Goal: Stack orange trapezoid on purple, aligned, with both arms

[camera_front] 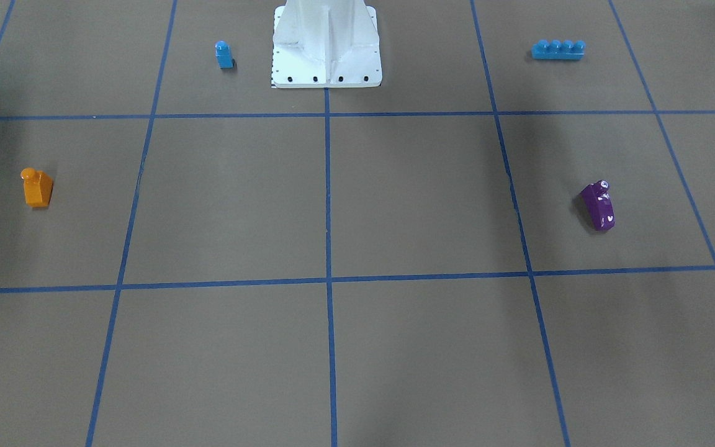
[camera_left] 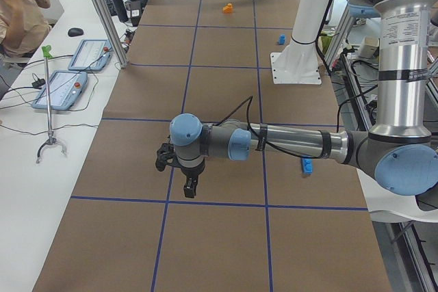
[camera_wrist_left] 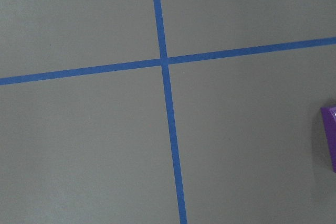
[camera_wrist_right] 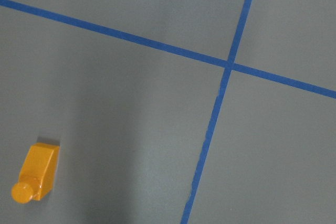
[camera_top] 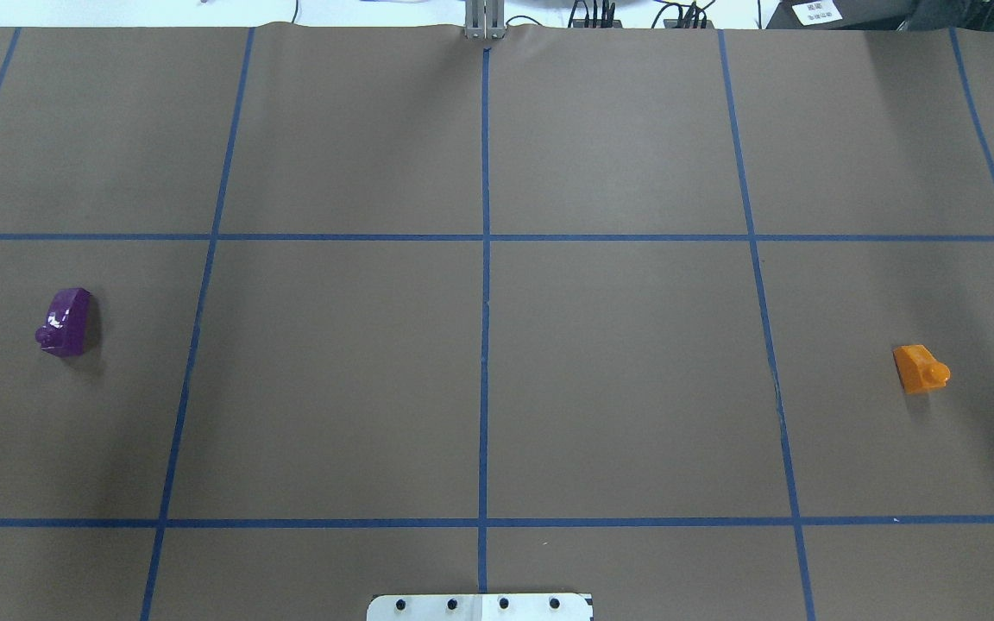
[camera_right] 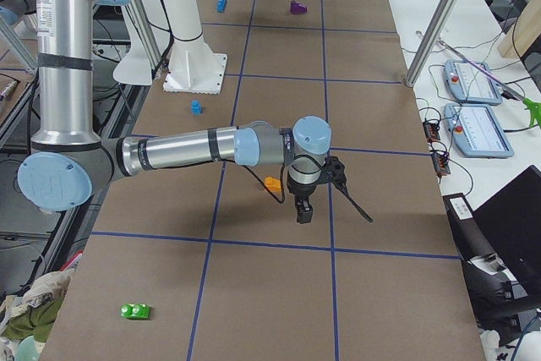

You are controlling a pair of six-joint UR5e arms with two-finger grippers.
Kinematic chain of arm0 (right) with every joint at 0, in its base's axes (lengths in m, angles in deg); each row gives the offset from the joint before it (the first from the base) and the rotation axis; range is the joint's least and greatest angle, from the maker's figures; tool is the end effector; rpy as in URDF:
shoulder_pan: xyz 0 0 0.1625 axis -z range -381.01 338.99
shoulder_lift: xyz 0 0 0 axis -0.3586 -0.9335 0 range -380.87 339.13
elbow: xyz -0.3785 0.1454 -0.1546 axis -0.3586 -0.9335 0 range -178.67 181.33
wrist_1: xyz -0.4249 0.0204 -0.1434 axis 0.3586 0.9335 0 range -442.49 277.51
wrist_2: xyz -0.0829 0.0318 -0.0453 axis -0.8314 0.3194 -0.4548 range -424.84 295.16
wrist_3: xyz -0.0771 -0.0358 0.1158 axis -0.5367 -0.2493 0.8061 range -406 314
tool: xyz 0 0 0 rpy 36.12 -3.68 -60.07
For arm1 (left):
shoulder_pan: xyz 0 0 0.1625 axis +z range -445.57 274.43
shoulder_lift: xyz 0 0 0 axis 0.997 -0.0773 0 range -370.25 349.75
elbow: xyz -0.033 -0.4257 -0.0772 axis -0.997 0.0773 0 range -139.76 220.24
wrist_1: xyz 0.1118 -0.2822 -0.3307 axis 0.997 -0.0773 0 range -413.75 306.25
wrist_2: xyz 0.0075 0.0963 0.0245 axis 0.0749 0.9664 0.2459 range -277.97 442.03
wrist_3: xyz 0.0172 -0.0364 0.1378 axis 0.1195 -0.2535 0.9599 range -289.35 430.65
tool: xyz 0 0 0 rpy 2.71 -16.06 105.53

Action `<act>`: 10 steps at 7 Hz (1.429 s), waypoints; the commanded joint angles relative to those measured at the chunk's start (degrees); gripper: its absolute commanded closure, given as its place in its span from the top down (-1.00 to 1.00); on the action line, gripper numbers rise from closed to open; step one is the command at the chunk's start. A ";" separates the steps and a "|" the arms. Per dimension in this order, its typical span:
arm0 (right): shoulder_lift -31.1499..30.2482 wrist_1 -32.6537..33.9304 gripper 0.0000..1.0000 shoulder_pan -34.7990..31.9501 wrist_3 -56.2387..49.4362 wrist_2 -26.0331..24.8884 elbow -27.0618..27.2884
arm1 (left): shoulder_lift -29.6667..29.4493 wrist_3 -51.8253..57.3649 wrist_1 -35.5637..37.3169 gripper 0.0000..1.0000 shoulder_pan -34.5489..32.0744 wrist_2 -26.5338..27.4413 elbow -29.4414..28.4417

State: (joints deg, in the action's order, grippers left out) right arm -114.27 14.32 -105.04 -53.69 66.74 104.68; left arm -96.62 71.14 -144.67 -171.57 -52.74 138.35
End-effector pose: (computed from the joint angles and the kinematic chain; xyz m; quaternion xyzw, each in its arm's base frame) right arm -0.0144 -0.5031 0.6234 0.0309 -0.3544 -0.1208 0.9267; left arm 0.0033 -0.5097 0.6542 0.0319 0.3815 0.0541 0.9222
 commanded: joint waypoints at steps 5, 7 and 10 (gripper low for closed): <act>-0.12 -0.13 1.00 0.00 -0.66 3.06 0.19 | 0.15 0.22 -1.45 1.00 -0.05 -0.49 -1.33; -0.12 -0.13 1.00 0.44 -0.14 4.29 -0.34 | 0.06 -1.18 -7.05 1.00 5.01 -0.94 -1.61; 0.14 -0.13 1.00 0.53 -0.40 4.64 -0.61 | -0.20 -26.06 -18.99 1.00 15.65 -1.02 -1.43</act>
State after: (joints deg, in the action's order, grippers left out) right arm -114.24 14.19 -104.53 -53.92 71.07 104.01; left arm -96.78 55.05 -158.16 -160.50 -53.71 136.91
